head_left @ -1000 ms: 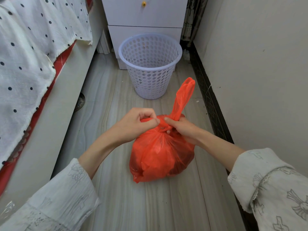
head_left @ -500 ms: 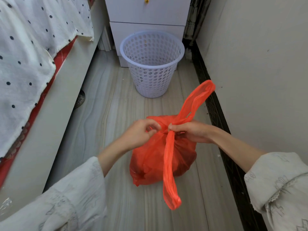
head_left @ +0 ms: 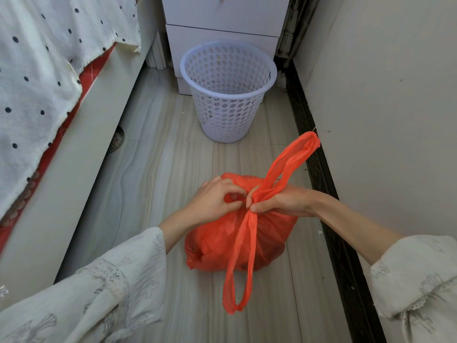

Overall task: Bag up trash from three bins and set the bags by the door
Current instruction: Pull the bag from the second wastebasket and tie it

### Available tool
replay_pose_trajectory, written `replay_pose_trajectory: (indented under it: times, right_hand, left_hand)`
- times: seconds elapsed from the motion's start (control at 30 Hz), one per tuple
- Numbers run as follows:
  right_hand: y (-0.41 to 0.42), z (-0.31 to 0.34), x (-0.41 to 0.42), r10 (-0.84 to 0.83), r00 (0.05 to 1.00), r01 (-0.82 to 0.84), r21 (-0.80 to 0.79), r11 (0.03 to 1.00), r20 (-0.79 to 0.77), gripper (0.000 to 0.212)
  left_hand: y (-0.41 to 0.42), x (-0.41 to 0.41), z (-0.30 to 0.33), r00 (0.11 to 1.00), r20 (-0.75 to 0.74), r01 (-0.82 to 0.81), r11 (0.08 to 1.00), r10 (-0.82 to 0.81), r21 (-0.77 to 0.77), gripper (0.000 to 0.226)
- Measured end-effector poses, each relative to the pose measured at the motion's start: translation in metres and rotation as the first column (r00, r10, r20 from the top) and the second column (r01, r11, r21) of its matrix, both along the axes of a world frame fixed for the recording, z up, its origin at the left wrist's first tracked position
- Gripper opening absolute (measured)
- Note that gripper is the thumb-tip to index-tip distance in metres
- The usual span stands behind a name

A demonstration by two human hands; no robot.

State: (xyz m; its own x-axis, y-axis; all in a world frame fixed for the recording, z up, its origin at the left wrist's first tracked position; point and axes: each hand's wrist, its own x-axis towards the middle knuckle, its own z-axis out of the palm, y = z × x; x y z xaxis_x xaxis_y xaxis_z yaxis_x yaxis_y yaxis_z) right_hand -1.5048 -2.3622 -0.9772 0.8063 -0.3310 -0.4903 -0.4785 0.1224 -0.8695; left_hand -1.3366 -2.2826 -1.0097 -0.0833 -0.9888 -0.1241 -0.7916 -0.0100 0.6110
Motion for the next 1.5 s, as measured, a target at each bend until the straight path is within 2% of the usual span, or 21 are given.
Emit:
replay_pose_trajectory:
  times: [0.07,0.17,0.27,0.33,0.43,0.53,0.6,0.67,0.8,0.9,0.97,1.1,1.2,1.23,1.3,1.4,1.47,1.5]
  right_hand:
    - [0.000,0.001,-0.001,-0.018,0.999,0.015,-0.093,0.996,-0.032,0.012]
    - [0.003,-0.002,0.004,-0.048,0.997,0.031,-0.259,0.965,-0.061,0.021]
    - [0.005,-0.009,0.012,-0.116,0.993,0.098,-0.414,0.905,-0.018,0.032]
    - [0.004,-0.014,0.016,-0.171,0.985,0.159,-0.489,0.858,0.020,0.034]
    - [0.004,-0.015,0.019,-0.243,0.969,0.225,-0.569,0.791,0.046,0.026]
    - [0.004,-0.016,0.021,-0.212,0.977,0.176,-0.699,0.693,0.036,0.017]
    - [0.005,-0.018,0.023,-0.193,0.981,0.139,-0.770,0.623,0.021,0.018]
    - [0.005,-0.021,0.024,-0.208,0.977,0.166,-0.779,0.605,0.047,0.014]
    - [0.006,-0.023,0.024,-0.331,0.942,0.296,-0.610,0.735,0.058,0.008]
    - [0.005,-0.022,0.024,-0.415,0.909,0.385,-0.418,0.823,0.020,0.027]
    - [0.003,-0.021,0.021,-0.439,0.899,0.423,-0.253,0.870,-0.003,0.028]
    - [-0.001,-0.015,0.015,-0.375,0.927,0.375,0.079,0.924,-0.008,0.017]
    - [0.002,-0.009,0.013,-0.315,0.949,0.311,0.131,0.941,0.014,0.021]
    - [0.003,-0.008,0.013,-0.304,0.953,0.303,0.078,0.950,0.011,0.021]
    - [0.004,-0.013,0.013,-0.303,0.953,0.297,-0.163,0.941,-0.009,0.018]
    - [0.002,-0.023,0.018,-0.244,0.969,0.222,-0.592,0.775,0.044,0.004]
    - [0.003,-0.026,0.023,-0.162,0.985,0.157,-0.741,0.653,0.065,0.024]
    - [0.005,-0.024,0.026,-0.134,0.989,0.138,-0.763,0.632,0.068,0.032]
  left_hand:
    - [0.001,0.000,0.001,0.999,0.035,0.001,1.000,0.000,-0.027,0.024]
    - [0.002,-0.003,0.002,0.998,0.065,-0.018,0.998,0.021,-0.052,0.017]
    - [0.002,-0.004,0.002,0.993,-0.052,-0.105,0.994,0.103,-0.033,0.033]
    - [0.001,-0.006,0.000,0.982,-0.107,-0.160,0.987,0.157,-0.020,0.031]
    - [0.001,-0.007,0.000,0.965,-0.159,-0.215,0.977,0.209,-0.018,0.023]
    - [0.000,-0.007,0.000,0.958,-0.166,-0.236,0.972,0.232,-0.009,0.018]
    - [0.000,-0.007,0.000,0.951,-0.197,-0.247,0.969,0.240,-0.010,0.015]
    - [-0.001,-0.008,0.001,0.939,-0.240,-0.257,0.966,0.247,-0.011,0.014]
    - [0.000,-0.006,-0.004,0.922,-0.277,-0.278,0.960,0.270,0.008,0.015]
    - [0.001,-0.005,-0.010,0.904,-0.309,-0.297,0.954,0.295,0.042,0.011]
    - [0.001,-0.004,-0.011,0.893,-0.336,-0.296,0.953,0.298,0.058,0.008]
    - [0.004,0.002,-0.010,0.883,-0.369,-0.279,0.956,0.291,0.086,0.004]
    - [0.006,0.005,-0.009,0.870,-0.389,-0.286,0.953,0.304,0.105,0.007]
    - [0.006,0.005,-0.008,0.870,-0.389,-0.286,0.952,0.305,0.108,0.009]
    - [0.006,0.003,-0.007,0.883,-0.369,-0.275,0.957,0.291,0.096,0.008]
    - [0.003,-0.003,-0.004,0.918,-0.286,-0.274,0.961,0.275,0.045,0.007]
    - [0.001,-0.007,-0.001,0.926,-0.248,-0.292,0.956,0.283,0.000,0.010]
    - [0.001,-0.008,0.001,0.931,-0.233,-0.294,0.956,0.282,-0.018,0.012]
